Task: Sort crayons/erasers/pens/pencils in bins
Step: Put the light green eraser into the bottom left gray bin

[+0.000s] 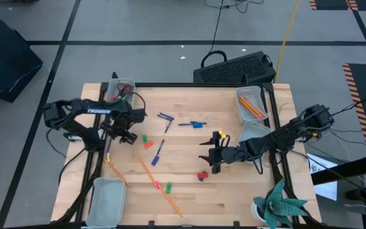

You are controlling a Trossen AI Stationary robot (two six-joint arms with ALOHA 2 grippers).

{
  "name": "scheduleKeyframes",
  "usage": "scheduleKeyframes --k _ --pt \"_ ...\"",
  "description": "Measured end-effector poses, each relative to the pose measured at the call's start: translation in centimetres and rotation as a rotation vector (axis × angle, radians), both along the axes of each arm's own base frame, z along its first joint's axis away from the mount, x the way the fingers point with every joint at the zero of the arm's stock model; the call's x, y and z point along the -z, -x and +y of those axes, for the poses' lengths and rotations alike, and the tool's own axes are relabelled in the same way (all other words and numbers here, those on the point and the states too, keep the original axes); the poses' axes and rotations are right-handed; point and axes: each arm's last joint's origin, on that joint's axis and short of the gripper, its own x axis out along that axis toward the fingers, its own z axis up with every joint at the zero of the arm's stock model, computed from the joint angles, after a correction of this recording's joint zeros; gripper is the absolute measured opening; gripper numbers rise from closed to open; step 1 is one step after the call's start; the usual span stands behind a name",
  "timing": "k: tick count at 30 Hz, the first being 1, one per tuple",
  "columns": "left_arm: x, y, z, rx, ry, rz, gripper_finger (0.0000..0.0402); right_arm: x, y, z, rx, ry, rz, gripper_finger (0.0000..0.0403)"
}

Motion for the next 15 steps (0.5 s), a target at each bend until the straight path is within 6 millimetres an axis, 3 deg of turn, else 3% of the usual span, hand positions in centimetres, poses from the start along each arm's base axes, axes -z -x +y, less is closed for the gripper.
scheduleKeyframes --k 8,15 --pt "0.7 1.9 3.2 -0.058 0.090 -0.052 0.0177 -0.2 -0.1 0.0 0.026 -0.058 -0.039 0.0247" --pt "1.5 3.1 4.5 0.039 0.064 0.055 0.0177 -0.5 -0.3 0.1 0.038 -0.091 -0.076 0.0247"
